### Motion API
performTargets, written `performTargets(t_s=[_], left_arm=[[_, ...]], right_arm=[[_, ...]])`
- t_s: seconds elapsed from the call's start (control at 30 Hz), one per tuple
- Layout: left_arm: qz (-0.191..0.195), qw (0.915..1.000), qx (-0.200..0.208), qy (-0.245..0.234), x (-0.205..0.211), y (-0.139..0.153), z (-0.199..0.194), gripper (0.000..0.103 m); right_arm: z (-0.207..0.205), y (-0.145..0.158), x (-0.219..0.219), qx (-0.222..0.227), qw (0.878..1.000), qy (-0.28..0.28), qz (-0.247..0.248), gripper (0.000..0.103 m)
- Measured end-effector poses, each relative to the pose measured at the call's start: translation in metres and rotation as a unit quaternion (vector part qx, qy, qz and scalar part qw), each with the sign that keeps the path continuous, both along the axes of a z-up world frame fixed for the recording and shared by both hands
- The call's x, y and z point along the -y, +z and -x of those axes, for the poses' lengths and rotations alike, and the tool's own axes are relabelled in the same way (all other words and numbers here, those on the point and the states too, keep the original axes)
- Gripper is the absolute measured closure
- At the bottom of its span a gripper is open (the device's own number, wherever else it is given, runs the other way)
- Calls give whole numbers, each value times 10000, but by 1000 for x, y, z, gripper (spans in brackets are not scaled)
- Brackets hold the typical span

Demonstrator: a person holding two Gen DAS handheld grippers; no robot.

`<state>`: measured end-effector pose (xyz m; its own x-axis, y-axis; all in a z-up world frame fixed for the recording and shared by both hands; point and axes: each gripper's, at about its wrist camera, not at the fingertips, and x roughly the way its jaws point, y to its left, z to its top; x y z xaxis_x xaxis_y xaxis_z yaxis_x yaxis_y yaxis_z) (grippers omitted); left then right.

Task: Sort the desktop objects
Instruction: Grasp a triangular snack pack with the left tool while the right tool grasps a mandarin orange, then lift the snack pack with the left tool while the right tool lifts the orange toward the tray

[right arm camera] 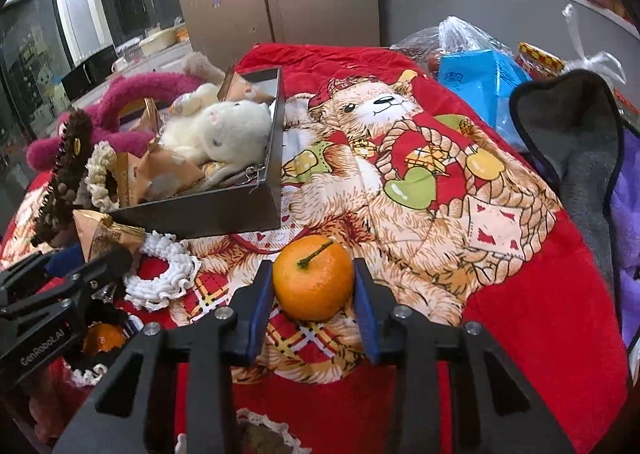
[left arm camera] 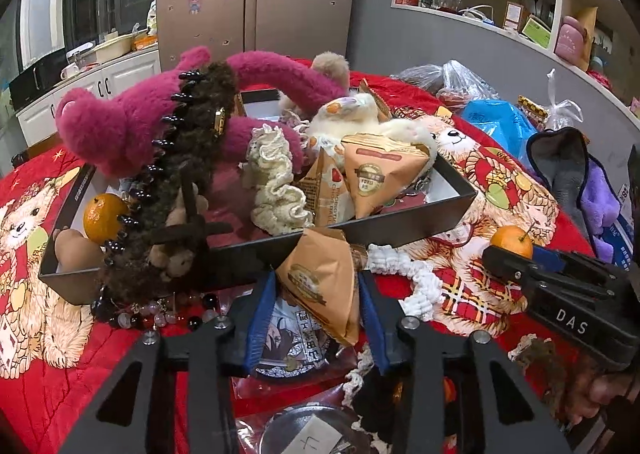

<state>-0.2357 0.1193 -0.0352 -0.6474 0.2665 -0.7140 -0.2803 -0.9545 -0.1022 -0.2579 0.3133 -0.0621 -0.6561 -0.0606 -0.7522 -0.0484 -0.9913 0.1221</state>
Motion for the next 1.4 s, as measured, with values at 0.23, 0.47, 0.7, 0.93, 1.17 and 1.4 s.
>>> performTargets(t_s=[0.23,0.47,0.7,0.93,1.17,1.4], left_arm=[[103,9992,-345,-174,-5,9,-18,69],[161,9960,-832,-300,-11,22,-37,69],[-225,9849,-1715,118,10,47,-61,69],[-228,9721,-2304,369,30,54,-78,69],[-393,9779,-1974,562,46,49,-64,69],[-782,9756,-1962,601,86,95,-49,69]], right_arm=[[-12,6,0,-156,9998,16,80,65],[-22,15,10,-427,9990,151,41,65],[-50,50,10,-1608,9866,127,245,65],[-73,65,31,-2335,9705,515,318,65],[-72,63,38,-2252,9708,690,461,65],[-73,61,38,-2249,9714,648,404,65]])
